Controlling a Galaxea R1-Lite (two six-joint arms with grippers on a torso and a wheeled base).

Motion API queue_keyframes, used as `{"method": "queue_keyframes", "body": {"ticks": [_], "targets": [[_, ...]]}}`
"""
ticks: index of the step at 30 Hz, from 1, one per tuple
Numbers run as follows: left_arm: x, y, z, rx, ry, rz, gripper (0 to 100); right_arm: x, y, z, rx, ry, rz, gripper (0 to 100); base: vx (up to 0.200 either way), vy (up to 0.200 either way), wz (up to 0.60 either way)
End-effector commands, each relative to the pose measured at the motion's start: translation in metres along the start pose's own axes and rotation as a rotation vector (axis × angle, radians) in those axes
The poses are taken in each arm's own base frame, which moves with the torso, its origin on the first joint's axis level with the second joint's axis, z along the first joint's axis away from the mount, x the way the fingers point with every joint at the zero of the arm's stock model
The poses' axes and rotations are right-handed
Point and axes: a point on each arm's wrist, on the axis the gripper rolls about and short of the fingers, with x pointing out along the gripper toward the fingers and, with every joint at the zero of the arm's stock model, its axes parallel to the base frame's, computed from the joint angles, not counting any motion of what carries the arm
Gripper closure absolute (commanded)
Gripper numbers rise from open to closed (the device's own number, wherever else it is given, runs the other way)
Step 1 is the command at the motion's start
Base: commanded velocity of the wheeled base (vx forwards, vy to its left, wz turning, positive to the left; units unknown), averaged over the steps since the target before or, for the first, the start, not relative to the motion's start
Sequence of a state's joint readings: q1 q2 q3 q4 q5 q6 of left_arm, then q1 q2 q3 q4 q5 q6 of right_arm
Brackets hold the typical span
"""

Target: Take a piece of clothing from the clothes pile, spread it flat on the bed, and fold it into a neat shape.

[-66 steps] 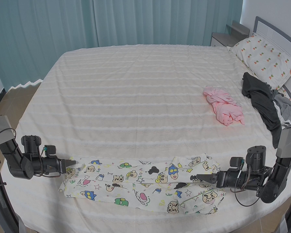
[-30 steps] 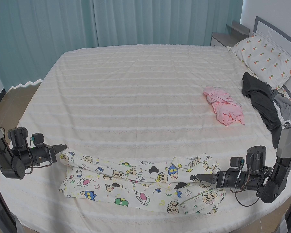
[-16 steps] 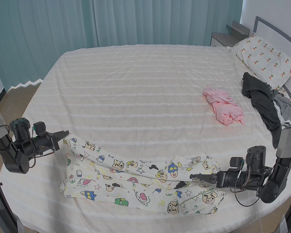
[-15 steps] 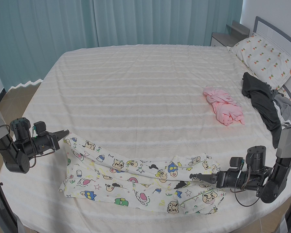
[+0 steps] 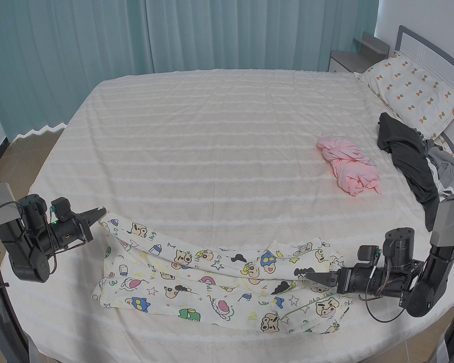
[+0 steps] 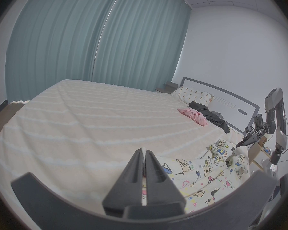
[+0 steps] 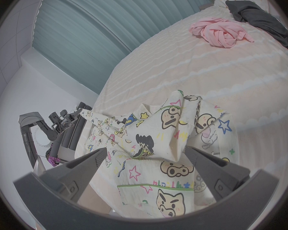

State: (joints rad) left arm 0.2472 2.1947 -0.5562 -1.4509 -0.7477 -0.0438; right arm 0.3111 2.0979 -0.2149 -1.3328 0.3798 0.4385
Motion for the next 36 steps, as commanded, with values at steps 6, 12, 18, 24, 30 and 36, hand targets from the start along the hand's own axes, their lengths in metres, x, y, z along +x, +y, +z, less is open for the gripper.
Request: {"method": "queue_keyframes", "body": {"ticks": [6,12,18,24,30,36], "targets": [[-0.03,-0.001,-0.053,-0.121,0.117,0.055,100,0.0,0.0,0.0,-0.001,0.001,0.0,0,0.0,0.0,0.0],[-0.04,-0.006,-0.073,-0.14,0.188,0.038,100,-0.001,0.0,-0.001,-0.001,0.004,-0.001,0,0.0,0.0,0.0],[-0.047,-0.007,-0.087,-0.161,0.232,0.045,100,-0.001,0.0,-0.002,0.0,0.007,-0.001,0,0.0,0.0,0.0],[-0.048,-0.005,-0.096,-0.187,0.253,0.052,100,-0.001,0.003,-0.003,-0.004,0.013,0.005,0,0.0,0.0,0.0],[-0.048,-0.005,-0.099,-0.2,0.261,0.053,0,-0.001,0.002,-0.004,-0.003,0.017,0.003,0,0.0,0.0,0.0],[-0.066,-0.008,-0.088,-0.275,0.243,0.093,0,-0.002,0.003,-0.004,-0.006,0.013,0.005,0,0.0,0.0,0.0]]}}
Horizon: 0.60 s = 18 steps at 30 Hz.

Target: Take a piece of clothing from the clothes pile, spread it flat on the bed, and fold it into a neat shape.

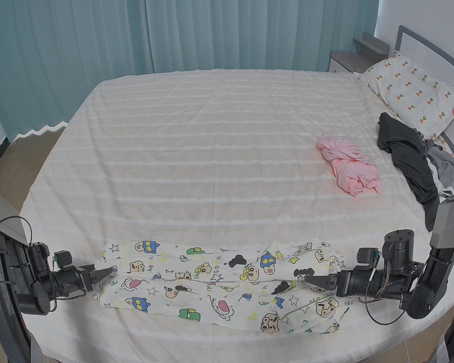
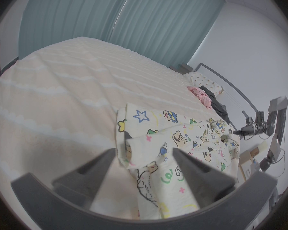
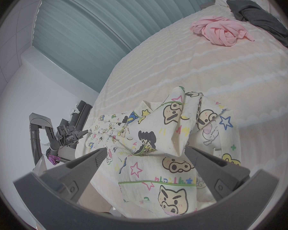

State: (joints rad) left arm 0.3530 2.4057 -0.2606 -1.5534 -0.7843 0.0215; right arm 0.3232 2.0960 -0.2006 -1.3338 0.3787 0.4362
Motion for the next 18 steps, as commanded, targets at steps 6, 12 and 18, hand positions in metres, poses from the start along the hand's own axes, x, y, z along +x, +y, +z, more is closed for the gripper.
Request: {"method": "queue_keyframes", "body": {"ticks": [6,12,18], "targets": [[-0.044,-0.018,0.009,-0.098,-0.036,-0.006,0,-0.001,0.001,0.001,-0.002,-0.006,0.004,0,0.0,0.0,0.0],[-0.05,-0.025,0.001,-0.082,-0.007,-0.032,0,-0.001,0.001,0.0,-0.002,-0.002,0.002,0,0.0,0.0,0.0],[-0.045,-0.028,-0.022,0.014,0.077,-0.059,0,-0.001,0.001,0.0,-0.001,0.001,0.002,0,0.0,0.0,0.0]]}}
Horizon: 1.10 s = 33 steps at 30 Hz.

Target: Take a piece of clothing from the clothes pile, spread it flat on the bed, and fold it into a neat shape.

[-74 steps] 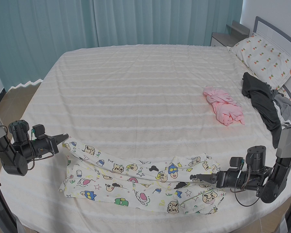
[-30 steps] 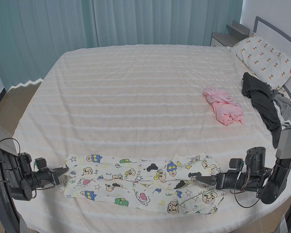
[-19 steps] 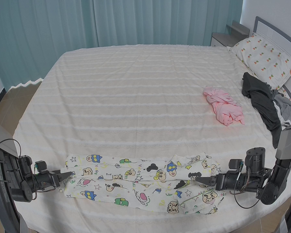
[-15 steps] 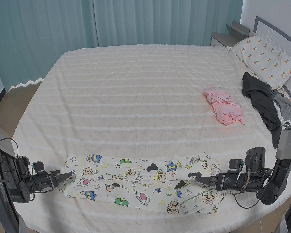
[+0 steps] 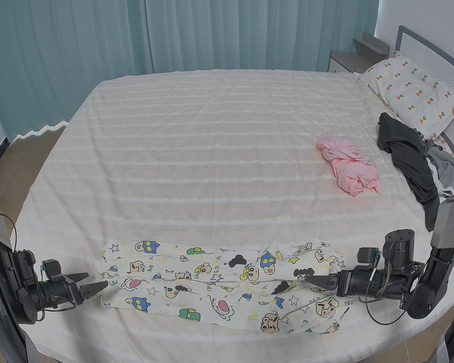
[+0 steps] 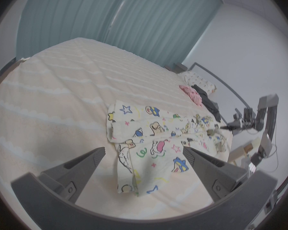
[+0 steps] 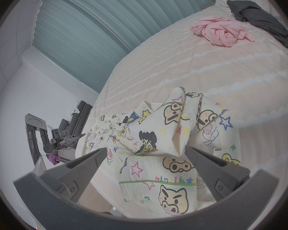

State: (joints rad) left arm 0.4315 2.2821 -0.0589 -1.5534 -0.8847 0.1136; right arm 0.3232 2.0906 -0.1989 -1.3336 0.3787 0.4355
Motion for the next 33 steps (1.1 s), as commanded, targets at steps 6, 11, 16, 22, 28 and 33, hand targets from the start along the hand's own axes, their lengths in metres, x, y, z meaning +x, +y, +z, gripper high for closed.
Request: {"method": "queue_keyframes", "body": {"ticks": [6,11,16,22,28,33], "targets": [[0.008,-0.008,-0.024,0.017,0.099,-0.051,0,-0.001,0.0,-0.001,0.001,0.006,-0.001,0,0.0,0.0,0.0],[0.011,-0.011,-0.025,0.022,0.113,-0.071,0,0.0,0.0,-0.001,0.0,0.005,0.002,0,0.0,0.0,0.0],[0.012,-0.011,-0.028,0.016,0.125,-0.076,0,0.0,0.0,-0.002,0.002,0.008,0.0,0,0.0,0.0,0.0],[0.015,-0.009,-0.032,0.006,0.135,-0.078,0,0.0,0.0,-0.001,0.001,0.006,0.001,0,0.0,0.0,0.0],[0.02,-0.01,-0.037,-0.003,0.161,-0.09,0,0.0,0.0,-0.002,0.002,0.007,0.0,0,0.0,0.0,0.0],[0.02,-0.01,-0.038,-0.006,0.164,-0.088,100,0.0,0.0,-0.002,0.002,0.008,0.0,0,0.0,0.0,0.0]]}}
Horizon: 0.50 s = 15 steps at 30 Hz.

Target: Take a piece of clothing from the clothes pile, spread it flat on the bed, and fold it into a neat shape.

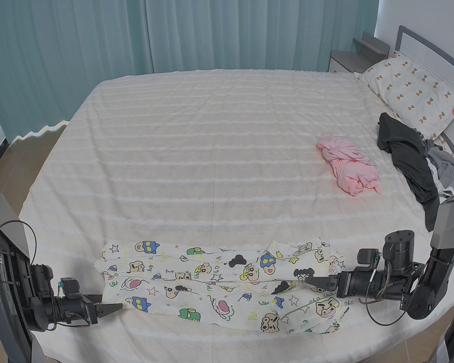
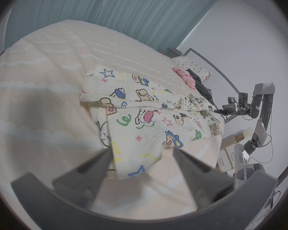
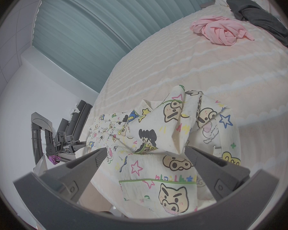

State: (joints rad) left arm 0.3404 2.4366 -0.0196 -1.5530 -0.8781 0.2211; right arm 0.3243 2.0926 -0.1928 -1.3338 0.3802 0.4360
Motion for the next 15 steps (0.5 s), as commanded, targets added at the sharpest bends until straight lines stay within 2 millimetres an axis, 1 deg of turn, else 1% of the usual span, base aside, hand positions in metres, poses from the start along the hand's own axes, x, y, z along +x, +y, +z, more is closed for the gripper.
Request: {"method": "queue_keyframes", "body": {"ticks": [1,7,11,15], "targets": [[0.001,0.001,-0.002,-0.005,0.004,0.0,100,0.0,0.0,0.0,-0.001,0.001,0.001,0,0.0,0.0,0.0],[-0.001,0.0,-0.002,-0.009,0.002,0.003,100,0.0,0.0,0.0,-0.001,0.001,0.001,0,0.0,0.0,0.0],[-0.007,0.002,0.001,-0.008,-0.021,0.026,100,0.0,0.0,0.0,-0.001,0.001,0.001,0,0.0,0.0,0.0],[-0.014,0.006,0.003,0.035,-0.043,0.055,100,0.001,0.0,0.0,0.0,0.002,0.0,0,0.0,0.0,0.0]]}}
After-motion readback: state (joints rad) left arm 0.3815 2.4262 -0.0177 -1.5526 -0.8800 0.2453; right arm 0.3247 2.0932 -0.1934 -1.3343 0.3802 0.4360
